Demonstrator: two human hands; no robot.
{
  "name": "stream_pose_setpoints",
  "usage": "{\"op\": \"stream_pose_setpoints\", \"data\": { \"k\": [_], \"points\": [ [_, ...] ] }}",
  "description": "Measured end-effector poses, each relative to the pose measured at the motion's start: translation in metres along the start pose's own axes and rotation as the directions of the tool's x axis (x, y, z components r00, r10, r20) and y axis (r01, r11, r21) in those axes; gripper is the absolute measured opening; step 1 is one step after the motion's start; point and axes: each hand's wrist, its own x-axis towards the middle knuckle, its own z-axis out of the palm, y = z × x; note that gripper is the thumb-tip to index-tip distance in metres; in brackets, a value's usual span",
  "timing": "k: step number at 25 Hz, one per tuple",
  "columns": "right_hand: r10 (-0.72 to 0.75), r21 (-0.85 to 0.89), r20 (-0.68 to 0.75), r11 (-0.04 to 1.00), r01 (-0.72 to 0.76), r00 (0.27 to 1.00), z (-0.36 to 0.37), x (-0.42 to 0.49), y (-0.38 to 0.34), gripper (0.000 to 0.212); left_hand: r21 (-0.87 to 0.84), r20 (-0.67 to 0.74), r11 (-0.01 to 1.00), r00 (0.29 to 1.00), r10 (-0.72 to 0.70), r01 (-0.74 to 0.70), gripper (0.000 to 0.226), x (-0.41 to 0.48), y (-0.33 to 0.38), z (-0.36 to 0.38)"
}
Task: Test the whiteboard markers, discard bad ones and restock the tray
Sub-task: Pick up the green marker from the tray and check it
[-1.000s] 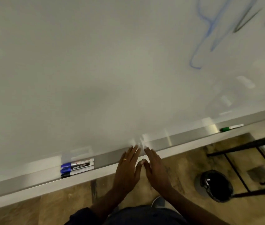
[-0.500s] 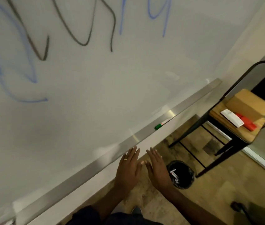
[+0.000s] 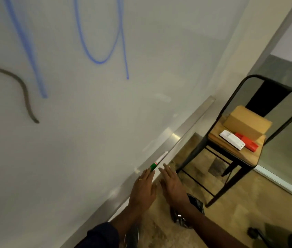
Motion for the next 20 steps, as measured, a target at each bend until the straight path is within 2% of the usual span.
{"op": "stream_pose_setpoints", "data": {
  "k": [4,6,8,11,14,16,18,20],
  "points": [
    [-0.095,-0.108,0.047,0.989,0.1,0.994,-0.005,0.049,0.025,0.05,0.045,0.052,0.999,0.999,-0.009,0.007,0.055,0.047,-0.002,0.007],
    [-0.103,-0.153,0.124,0.981,0.121,0.987,-0.004,0.071,0.035,0.06,0.052,0.082,0.999,0.997,-0.011,0.007,0.053,0.059,-0.001,0.009],
    [-0.179,-0.179,0.194,0.96,0.214,0.965,-0.002,0.092,0.045,0.067,0.056,0.107,0.998,0.994,-0.013,0.007,0.053,0.069,-0.003,0.012],
    [-0.314,-0.243,0.265,0.893,0.378,0.912,-0.004,0.123,0.063,0.046,0.015,0.082,0.999,0.995,-0.051,0.05,0.056,0.08,0.004,0.016],
    [-0.433,-0.204,0.328,0.835,0.51,0.84,-0.013,0.145,0.07,0.025,-0.084,0.014,0.972,0.976,-0.22,0.22,0.032,0.086,0.016,0.018],
    [-0.553,-0.129,0.361,0.768,0.627,0.751,-0.019,0.151,0.065,0.016,-0.164,-0.05,0.936,0.945,-0.324,0.312,0.014,0.086,0.02,0.016],
    [-0.605,0.013,0.38,0.76,0.65,0.7,-0.031,0.149,0.062,0.022,-0.309,-0.154,0.89,0.906,-0.395,0.336,0.008,0.08,0.027,0.008],
    [-0.626,0.115,0.349,0.767,0.632,0.697,-0.046,0.142,0.058,0.029,-0.469,-0.215,0.821,0.859,-0.465,0.327,0.01,0.073,0.048,-0.011]
  ]
}}
